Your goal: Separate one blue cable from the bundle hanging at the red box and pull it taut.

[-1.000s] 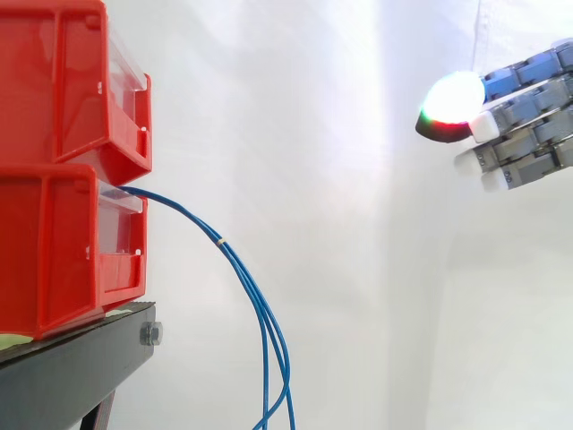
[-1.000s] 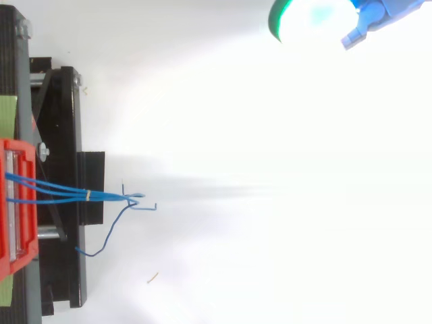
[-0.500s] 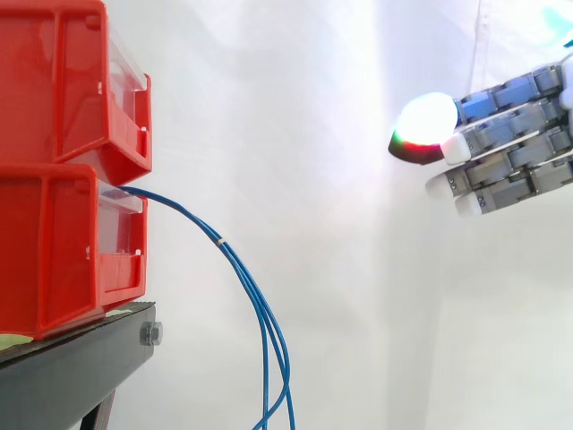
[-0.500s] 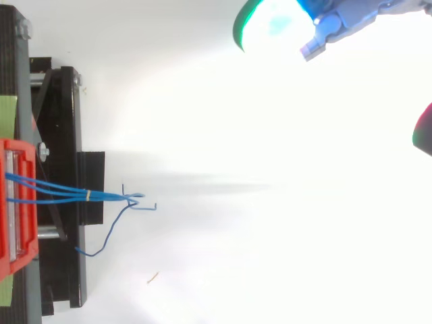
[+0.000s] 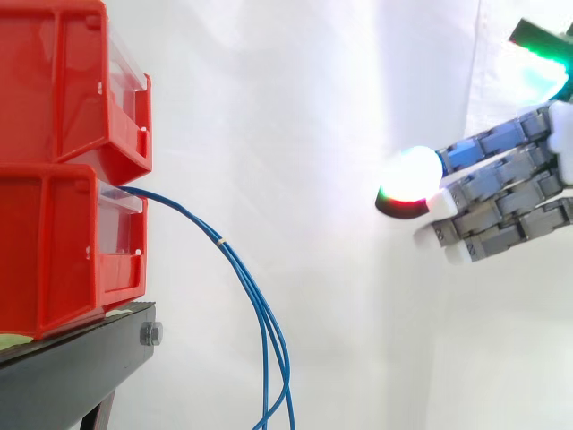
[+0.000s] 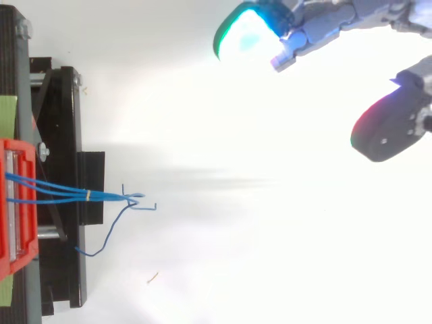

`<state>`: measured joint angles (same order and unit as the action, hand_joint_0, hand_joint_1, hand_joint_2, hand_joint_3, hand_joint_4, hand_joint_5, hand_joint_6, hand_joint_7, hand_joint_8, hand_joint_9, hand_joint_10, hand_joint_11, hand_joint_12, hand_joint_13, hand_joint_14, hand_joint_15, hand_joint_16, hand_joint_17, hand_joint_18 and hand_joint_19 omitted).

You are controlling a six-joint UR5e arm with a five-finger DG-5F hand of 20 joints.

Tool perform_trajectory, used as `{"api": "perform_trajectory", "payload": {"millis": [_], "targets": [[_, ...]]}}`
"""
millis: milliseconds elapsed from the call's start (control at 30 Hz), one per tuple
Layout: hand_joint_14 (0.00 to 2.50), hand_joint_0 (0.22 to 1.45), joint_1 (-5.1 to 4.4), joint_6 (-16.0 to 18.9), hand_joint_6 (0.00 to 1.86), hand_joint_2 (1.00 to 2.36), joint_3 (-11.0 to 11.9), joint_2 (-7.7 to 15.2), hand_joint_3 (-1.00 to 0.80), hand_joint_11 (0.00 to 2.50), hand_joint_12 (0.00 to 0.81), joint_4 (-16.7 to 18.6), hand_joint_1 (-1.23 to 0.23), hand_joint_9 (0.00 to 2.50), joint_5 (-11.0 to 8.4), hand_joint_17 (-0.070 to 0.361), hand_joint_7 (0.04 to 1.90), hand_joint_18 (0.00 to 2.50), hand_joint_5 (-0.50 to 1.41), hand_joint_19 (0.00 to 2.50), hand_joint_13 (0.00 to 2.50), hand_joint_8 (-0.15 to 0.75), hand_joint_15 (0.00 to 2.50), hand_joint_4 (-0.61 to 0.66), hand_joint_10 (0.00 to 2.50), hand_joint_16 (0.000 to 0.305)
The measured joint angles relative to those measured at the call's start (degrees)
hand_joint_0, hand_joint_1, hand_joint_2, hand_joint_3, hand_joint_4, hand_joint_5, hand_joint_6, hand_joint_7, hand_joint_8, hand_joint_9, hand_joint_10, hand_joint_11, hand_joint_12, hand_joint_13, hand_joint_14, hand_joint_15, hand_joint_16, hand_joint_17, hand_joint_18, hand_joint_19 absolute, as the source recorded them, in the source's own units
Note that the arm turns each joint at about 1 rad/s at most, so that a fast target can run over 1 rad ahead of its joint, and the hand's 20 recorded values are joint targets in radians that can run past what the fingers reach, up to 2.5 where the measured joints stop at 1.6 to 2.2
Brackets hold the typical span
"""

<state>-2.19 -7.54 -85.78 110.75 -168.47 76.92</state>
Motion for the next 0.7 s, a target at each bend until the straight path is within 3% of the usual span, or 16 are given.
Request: {"api": "perform_trajectory", "payload": {"millis": [467, 700], "targets": [[0.0, 0.52, -0.52, -0.72, 0.5, 1.0, 0.0, 4.84, -0.5, 0.1, 0.283, 6.23, -0.7, 0.43, -0.28, 0.066, 0.73, 0.2, -0.23, 0.0, 0.36, 0.296, 0.03, 0.22, 0.0, 0.029], [0.0, 0.52, -0.53, 2.19, 0.5, 1.0, 0.0, 8.08, -0.5, 0.11, 0.288, 11.22, -0.7, 0.46, 1.06, 0.068, 0.73, 0.22, -0.22, 0.0, 0.38, 0.301, 0.04, 0.22, 0.0, 0.03]]}}
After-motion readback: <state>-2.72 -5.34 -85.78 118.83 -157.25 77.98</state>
